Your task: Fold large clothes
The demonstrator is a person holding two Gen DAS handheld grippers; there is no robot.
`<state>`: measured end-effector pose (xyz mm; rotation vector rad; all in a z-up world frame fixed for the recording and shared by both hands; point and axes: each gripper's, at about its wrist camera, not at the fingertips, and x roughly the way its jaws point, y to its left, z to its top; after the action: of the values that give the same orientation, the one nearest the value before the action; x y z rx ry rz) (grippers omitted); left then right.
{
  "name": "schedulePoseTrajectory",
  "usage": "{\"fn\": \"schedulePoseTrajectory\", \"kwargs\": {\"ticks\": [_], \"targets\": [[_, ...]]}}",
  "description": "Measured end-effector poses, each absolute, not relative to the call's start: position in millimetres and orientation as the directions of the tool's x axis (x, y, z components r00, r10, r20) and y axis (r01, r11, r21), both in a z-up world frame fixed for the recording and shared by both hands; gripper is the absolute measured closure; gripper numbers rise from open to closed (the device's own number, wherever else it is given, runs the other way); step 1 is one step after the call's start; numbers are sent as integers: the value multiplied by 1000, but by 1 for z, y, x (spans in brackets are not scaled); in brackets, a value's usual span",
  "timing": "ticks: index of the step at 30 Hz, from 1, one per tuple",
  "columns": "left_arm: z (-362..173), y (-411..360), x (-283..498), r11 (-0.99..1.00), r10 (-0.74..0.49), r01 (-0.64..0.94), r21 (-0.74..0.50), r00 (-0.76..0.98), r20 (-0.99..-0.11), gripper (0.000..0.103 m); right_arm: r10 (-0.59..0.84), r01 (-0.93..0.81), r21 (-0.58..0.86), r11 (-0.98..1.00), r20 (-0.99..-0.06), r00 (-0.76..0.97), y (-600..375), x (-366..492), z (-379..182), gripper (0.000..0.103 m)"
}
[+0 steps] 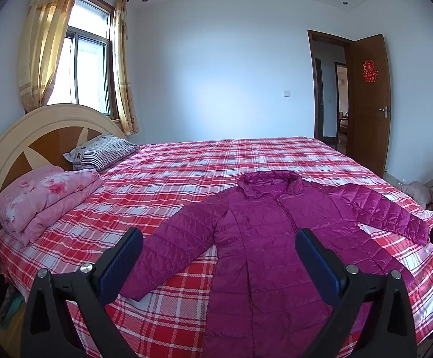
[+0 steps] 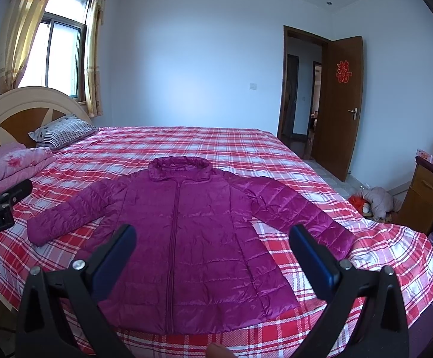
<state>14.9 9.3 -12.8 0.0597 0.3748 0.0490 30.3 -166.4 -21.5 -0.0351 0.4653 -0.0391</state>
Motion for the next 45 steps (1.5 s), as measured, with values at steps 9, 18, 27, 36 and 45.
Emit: {"fn": "schedulePoseTrajectory", "kwargs": {"ticks": [9,18,27,36,45], "targets": [[-15,10,17,997,59,-36,68,928,-368,1,-43,27,-42,999,-449,893,-166,30,-23,0],[-20,7,20,997,57,-31,73,922,-383,1,-41,26,-39,999,-455,890,-165,30,-25,0],[-20,6,21,997,56,-29,73,920,-387,1,-39,24,-39,999,-457,889,-164,31,-26,0],[-21,7,20,997,56,-30,73,919,-390,1,-39,23,-39,999,-458,888,-164,31,-26,0],[-23,8,23,997,58,-31,74,917,-396,1,-32,17,-37,999,-463,886,-161,31,-28,0]]}}
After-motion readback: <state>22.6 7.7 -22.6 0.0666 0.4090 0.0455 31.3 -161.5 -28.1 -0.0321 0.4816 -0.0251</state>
